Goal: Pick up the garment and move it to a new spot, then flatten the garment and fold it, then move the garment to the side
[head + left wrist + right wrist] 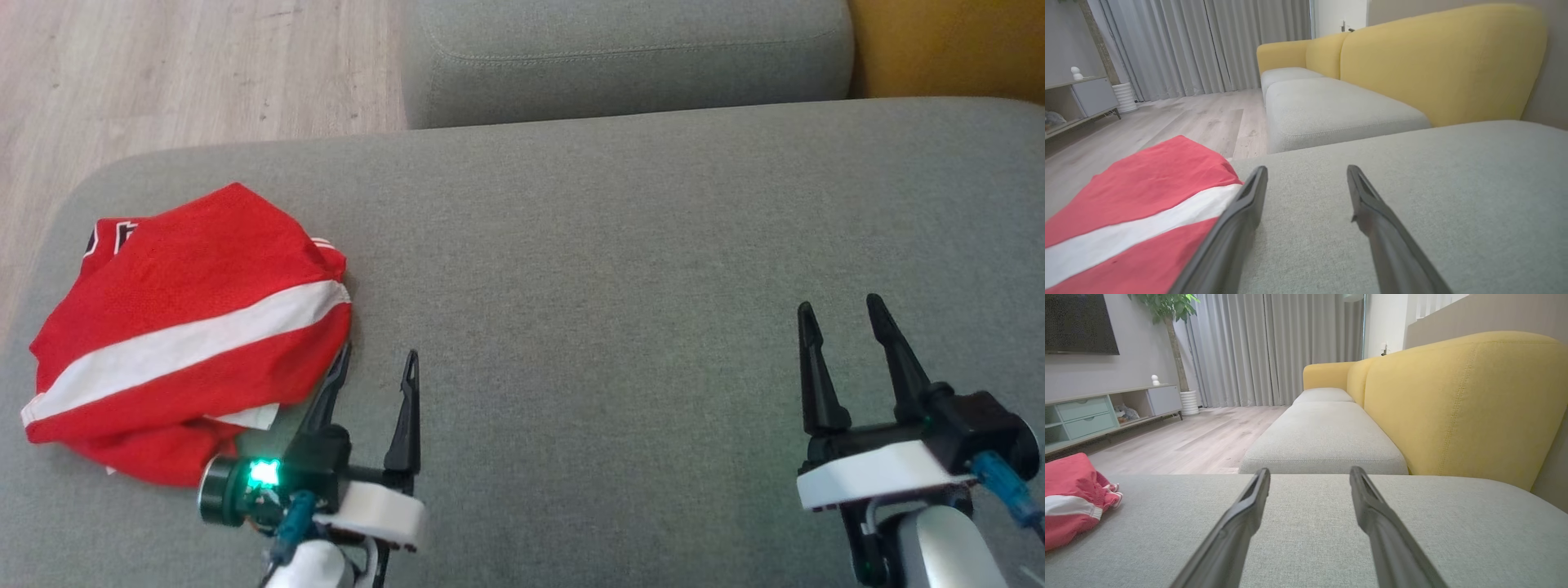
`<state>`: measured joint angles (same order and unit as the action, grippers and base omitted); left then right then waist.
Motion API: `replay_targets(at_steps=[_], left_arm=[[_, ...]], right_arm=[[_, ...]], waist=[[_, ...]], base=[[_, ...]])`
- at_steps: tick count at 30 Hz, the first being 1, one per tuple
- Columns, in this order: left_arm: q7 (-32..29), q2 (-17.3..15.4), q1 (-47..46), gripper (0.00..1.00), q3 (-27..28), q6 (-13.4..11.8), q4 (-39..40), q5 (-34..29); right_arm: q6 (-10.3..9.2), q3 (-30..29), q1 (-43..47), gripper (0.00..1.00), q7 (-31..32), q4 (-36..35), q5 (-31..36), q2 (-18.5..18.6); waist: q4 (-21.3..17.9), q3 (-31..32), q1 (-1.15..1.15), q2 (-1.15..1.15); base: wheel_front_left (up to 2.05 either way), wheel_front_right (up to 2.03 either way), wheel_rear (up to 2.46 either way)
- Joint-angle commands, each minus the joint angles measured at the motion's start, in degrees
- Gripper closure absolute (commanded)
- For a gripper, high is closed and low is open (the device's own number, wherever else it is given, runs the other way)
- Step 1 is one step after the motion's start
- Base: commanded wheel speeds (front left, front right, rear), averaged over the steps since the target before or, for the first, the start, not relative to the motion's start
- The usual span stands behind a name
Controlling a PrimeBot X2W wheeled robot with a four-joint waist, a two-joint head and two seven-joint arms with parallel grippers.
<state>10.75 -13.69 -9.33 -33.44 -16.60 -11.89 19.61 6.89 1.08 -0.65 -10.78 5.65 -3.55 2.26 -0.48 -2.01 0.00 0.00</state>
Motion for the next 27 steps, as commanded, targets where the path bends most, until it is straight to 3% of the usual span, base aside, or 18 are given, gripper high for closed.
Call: replay_targets(at_steps=[1, 9, 17, 27], left_arm=[[0.82, -0.28, -2.78, 0.0, 1.79, -0.04, 2.56, -0.27], [2.17, 3.37, 1.51, 0.0, 9.36, 4.24, 5.95, 3.92], [3.51, 6.54, 4.31, 0.0, 13.69, 9.24, 4.8, -1.32], [4.25, 9.07, 5.07, 0.0, 16.89, 12.46, 3.82, -7.5]], right_arm=[[0.43, 1.07, -2.51, 0.0, -0.77, -2.21, 0.25, 0.52], [0.5, 0.78, -1.82, 0.0, -2.12, -0.64, -6.3, 0.56], [0.56, 1.6, -1.5, 0.0, -3.48, 2.04, -7.58, 0.6], [0.59, 1.97, -1.76, 0.0, -4.22, 2.52, -5.33, 0.62]], waist=[[-0.03, -0.06, 0.0, 0.0], [-0.21, -0.15, 0.0, 0.0], [-0.27, 0.34, 0.0, 0.0], [-0.3, 0.45, 0.0, 0.0]], base=[[0.0, 0.0, 0.0], [0.0, 0.0, 0.0], [0.0, 0.0, 0.0], [0.0, 0.0, 0.0]])
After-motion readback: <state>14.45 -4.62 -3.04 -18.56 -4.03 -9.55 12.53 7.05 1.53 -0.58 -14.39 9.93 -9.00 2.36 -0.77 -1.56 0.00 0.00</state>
